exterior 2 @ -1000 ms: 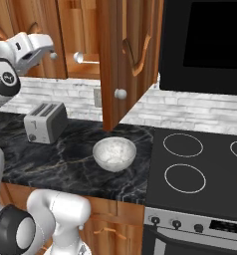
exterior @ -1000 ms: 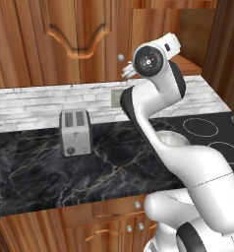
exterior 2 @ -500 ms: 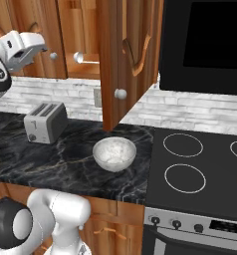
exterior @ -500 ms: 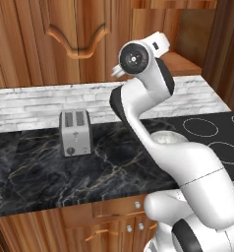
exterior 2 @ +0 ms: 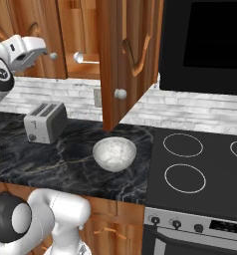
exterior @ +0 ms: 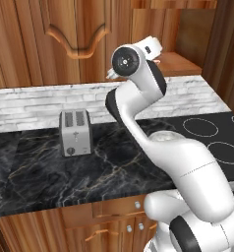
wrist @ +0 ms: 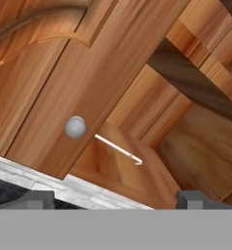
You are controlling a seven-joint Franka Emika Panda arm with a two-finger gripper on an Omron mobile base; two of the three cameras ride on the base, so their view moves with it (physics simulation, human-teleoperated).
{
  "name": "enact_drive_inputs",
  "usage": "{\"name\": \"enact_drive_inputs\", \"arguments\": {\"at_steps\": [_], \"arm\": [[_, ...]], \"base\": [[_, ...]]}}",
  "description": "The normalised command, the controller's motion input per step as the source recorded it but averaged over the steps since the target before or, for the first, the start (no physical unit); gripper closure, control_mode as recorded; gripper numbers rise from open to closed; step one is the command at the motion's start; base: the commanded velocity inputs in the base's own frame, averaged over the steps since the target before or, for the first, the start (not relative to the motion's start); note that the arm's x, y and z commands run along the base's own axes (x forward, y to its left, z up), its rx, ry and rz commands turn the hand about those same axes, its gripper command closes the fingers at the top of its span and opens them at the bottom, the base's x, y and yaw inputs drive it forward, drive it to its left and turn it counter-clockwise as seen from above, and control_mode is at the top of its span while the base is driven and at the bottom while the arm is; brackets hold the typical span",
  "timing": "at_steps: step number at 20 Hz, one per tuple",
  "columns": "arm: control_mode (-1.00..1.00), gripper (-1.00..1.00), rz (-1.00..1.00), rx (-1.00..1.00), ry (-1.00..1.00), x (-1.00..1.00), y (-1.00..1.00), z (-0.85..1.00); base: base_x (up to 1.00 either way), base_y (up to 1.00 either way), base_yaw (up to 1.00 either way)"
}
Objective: Open the cabinet and move the ladle to the pot. Then close the cabinet.
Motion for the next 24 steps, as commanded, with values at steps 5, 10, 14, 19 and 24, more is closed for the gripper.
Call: {"name": "enact_drive_inputs", "arguments": {"at_steps": [5,10,14,19,24], "arm": [[-1.00,-1.00,0.00,0.00,0.00,0.31,0.06,-0.27],[-1.00,-1.00,0.00,0.00,0.00,0.30,0.10,-0.02],[-1.00,-1.00,0.00,0.00,0.00,0.31,0.11,0.00],[-1.00,-1.00,0.00,0.00,0.01,0.35,0.24,0.00],[-1.00,-1.00,0.00,0.00,0.01,0.36,0.15,0.00]], "base": [[0.00,0.00,0.00],[0.00,0.00,0.00],[0.00,0.00,0.00],[0.00,0.00,0.00],[0.00,0.00,0.00]]}}
